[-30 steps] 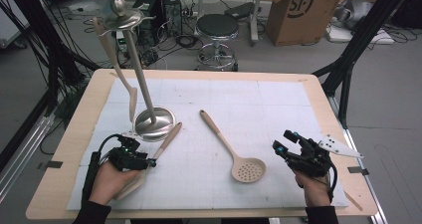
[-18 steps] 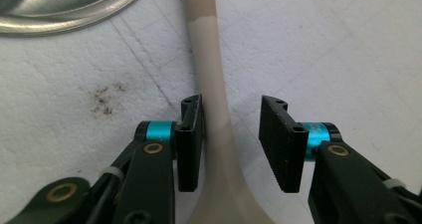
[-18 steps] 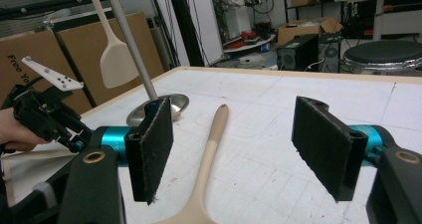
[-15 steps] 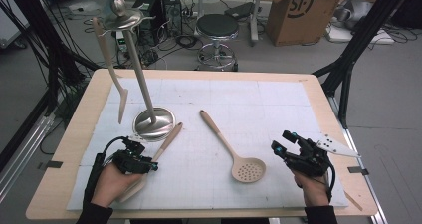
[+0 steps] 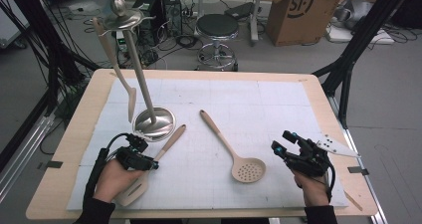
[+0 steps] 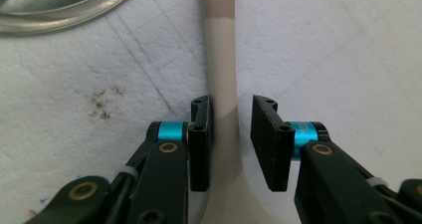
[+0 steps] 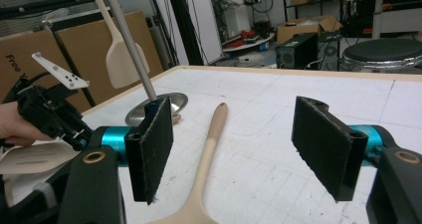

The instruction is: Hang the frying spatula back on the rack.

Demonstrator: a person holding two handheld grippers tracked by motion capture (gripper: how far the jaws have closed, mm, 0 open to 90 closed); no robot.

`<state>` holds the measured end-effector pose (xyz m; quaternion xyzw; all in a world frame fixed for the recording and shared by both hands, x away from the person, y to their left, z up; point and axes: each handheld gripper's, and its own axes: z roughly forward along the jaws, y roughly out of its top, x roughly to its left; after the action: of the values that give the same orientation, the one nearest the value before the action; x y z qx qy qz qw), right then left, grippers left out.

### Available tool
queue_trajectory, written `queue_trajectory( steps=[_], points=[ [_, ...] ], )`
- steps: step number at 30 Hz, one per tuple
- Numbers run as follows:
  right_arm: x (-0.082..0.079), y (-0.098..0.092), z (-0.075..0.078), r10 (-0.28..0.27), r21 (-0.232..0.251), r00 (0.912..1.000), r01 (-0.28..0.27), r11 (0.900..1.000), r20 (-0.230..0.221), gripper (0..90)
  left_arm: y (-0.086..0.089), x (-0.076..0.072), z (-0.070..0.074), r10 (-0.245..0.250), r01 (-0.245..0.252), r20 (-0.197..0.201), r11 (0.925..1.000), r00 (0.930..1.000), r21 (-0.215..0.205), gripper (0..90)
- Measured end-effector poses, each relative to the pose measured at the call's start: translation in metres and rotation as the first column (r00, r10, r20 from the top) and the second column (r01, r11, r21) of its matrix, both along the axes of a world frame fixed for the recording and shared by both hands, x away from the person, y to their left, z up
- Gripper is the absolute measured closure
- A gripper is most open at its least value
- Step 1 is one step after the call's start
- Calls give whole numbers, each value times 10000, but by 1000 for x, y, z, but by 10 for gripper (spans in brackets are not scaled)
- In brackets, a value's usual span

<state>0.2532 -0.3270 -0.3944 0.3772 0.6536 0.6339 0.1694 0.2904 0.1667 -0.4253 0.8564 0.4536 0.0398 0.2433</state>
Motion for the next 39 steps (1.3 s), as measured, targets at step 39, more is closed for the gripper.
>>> queue_trajectory(
  steps=[39],
  points=[
    [1,4,-3,-111,-135,9999,111,9998,-22,331,32,-25,7,998,-17,2929,9482,9509,-3177,783]
  ],
)
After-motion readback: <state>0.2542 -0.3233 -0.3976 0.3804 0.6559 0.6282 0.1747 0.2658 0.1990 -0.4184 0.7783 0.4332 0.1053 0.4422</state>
